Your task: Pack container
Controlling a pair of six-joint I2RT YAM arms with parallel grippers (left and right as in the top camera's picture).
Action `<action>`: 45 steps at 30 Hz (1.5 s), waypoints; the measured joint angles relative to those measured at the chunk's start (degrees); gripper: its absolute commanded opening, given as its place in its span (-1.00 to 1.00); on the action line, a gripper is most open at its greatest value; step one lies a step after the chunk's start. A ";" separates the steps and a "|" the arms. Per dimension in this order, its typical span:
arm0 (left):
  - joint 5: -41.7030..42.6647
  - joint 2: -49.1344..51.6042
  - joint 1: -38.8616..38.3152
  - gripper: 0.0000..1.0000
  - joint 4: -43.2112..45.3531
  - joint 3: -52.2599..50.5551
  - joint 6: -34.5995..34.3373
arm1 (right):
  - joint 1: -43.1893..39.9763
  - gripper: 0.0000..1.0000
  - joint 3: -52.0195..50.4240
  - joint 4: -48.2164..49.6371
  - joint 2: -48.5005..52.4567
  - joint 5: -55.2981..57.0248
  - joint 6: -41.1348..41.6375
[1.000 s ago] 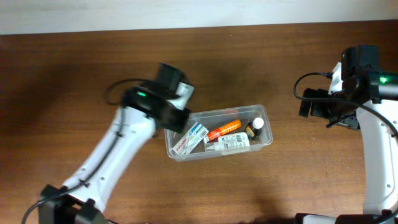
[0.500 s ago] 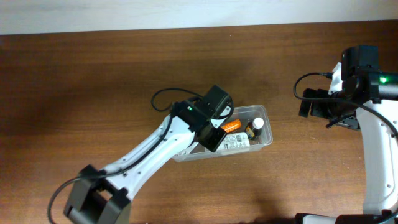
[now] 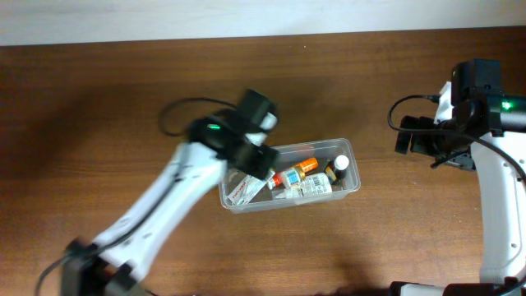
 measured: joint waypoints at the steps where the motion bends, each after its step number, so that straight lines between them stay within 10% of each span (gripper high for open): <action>1: -0.28 -1.90 2.36 0.99 0.00 0.22 -0.22 | 0.00 0.98 0.00 0.61 0.00 -0.63 -0.70; 13: -0.98 -7.06 26.53 0.99 -1.75 1.25 -5.53 | 6.71 0.97 0.00 4.59 0.00 -2.64 -5.51; 18: -0.22 -10.23 26.12 0.99 -0.98 -0.83 -4.98 | 6.84 0.97 -1.86 6.12 -3.30 -1.92 -5.22; 31: 0.04 -60.61 20.74 0.99 11.63 -31.85 -4.66 | 6.84 0.97 -34.60 18.36 -50.29 -1.16 -5.03; 45: 0.04 -67.78 20.74 0.99 -5.09 -35.23 -4.63 | 6.84 0.97 -39.91 18.43 -57.96 -1.16 -5.03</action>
